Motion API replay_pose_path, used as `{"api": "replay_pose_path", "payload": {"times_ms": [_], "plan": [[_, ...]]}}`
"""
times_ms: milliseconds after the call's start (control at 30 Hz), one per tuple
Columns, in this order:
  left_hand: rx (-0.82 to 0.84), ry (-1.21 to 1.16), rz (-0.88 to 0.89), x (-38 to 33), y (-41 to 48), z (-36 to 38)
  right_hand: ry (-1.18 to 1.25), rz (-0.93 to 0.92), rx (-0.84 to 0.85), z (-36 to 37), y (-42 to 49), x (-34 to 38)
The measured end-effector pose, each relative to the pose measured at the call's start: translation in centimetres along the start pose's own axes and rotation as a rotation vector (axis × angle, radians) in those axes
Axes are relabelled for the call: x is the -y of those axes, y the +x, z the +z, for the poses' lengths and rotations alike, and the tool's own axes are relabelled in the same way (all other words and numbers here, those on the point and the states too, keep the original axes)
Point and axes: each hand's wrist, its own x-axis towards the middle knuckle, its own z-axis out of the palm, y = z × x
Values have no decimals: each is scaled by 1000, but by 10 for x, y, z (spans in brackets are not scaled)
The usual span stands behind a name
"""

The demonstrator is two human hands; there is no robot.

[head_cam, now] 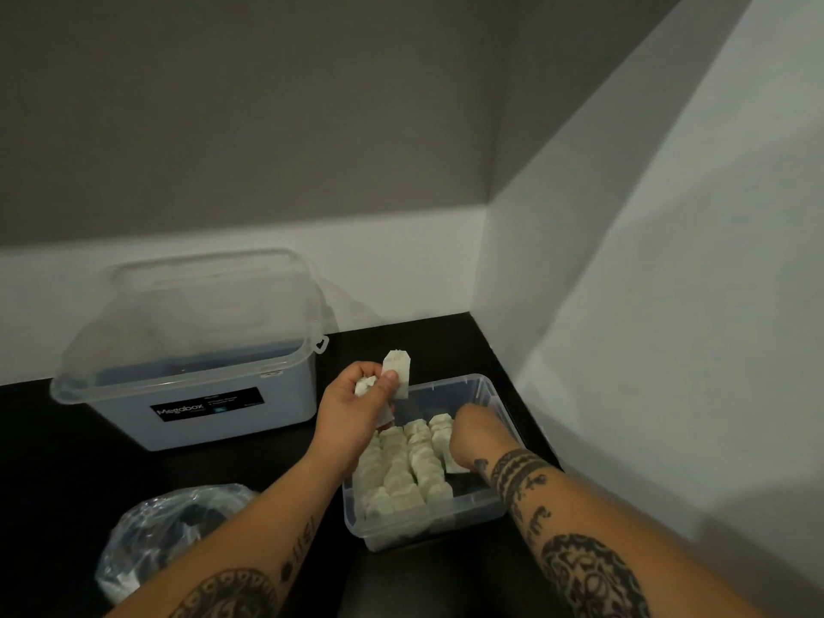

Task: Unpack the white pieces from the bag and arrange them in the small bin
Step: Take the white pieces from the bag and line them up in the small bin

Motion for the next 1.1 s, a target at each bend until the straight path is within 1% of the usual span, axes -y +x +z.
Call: {"api": "replay_pose_path", "payload": {"times_ms": [167, 433, 533, 633, 800, 867, 967, 1000, 1033, 1100], "plan": [[9, -2, -3, 1, 0, 0, 7, 49, -23, 18, 17, 0], [17, -25, 6, 5, 2, -1, 49, 90, 14, 27, 33, 0], [7, -31, 5, 5, 3, -1, 73, 100, 4, 28, 34, -1], [-10, -52, -6, 5, 5, -1, 91, 88, -13, 27, 32, -1], [19, -99, -32, 0, 5, 3, 150, 32, -54, 9, 23, 1], [43, -113, -45, -2, 2, 6, 299, 3, -85, -9, 13, 5], [63, -145, -69, -6, -3, 12, 770, -126, -163, -41, -13, 12], [67, -156, -74, -7, -5, 14, 918, -186, -146, -51, -23, 15], [74, -166, -74, -8, -6, 17, 1007, -249, -108, -59, -32, 16], [101, -181, -66, -8, -9, 21, 1011, -343, -41, -65, -41, 18]]}}
